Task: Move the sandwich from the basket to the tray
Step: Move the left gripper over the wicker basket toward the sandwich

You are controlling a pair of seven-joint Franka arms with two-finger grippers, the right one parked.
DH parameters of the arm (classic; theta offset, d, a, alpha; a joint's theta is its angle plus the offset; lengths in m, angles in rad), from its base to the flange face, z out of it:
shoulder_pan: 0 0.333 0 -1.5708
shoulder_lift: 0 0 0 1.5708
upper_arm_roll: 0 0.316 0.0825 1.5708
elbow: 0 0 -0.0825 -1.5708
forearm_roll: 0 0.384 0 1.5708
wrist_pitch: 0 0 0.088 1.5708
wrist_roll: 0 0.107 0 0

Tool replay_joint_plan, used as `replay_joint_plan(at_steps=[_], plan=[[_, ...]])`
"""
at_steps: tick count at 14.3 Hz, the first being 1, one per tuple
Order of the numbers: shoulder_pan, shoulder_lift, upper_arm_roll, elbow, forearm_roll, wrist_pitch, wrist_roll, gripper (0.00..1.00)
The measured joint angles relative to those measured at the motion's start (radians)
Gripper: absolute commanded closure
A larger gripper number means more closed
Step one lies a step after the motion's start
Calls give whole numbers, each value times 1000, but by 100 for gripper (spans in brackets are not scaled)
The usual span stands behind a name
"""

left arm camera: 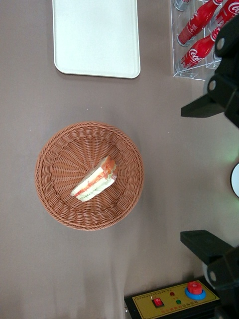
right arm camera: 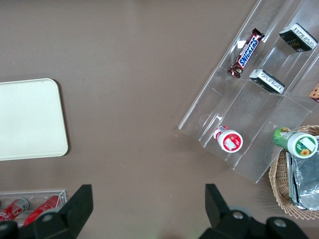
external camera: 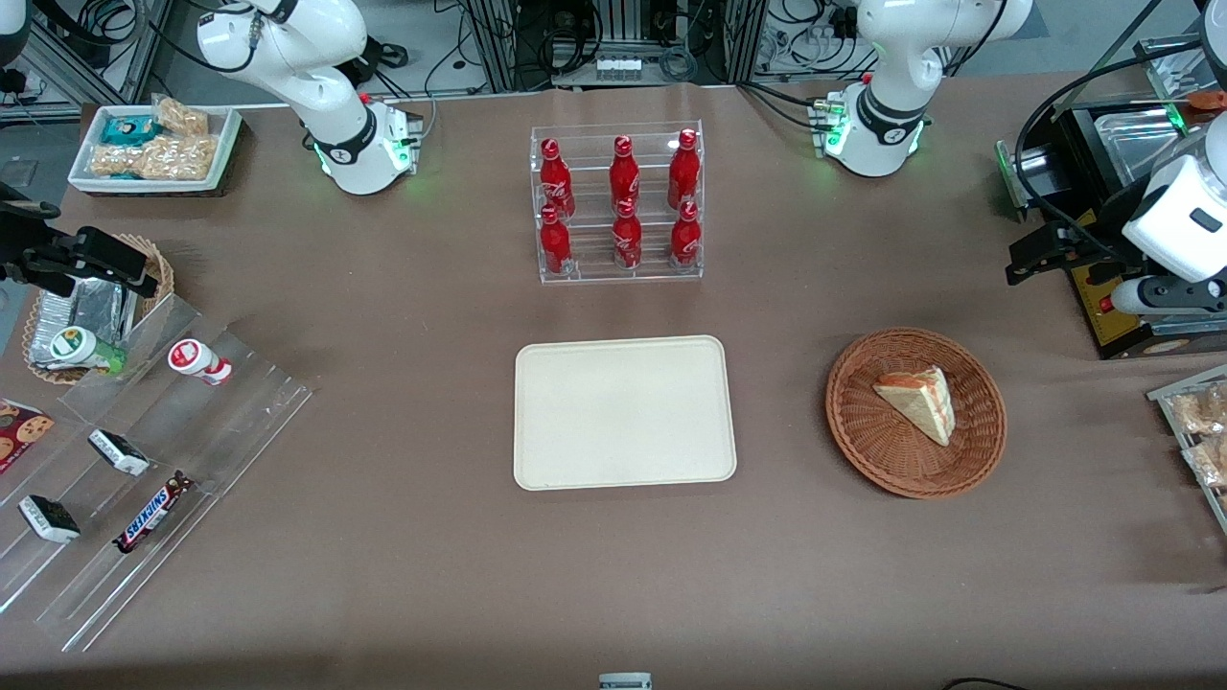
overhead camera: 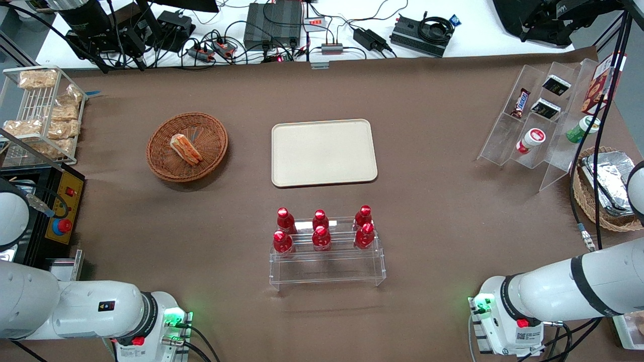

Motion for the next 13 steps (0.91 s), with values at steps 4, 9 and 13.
replay_joint_plan(at_steps=[4, 9, 13], plan=[[1, 1, 2, -1, 0, -34, 3, 0], [2, 33, 4, -8, 0, -34, 7, 0], [2, 93, 4, -45, 0, -3, 7, 0]])
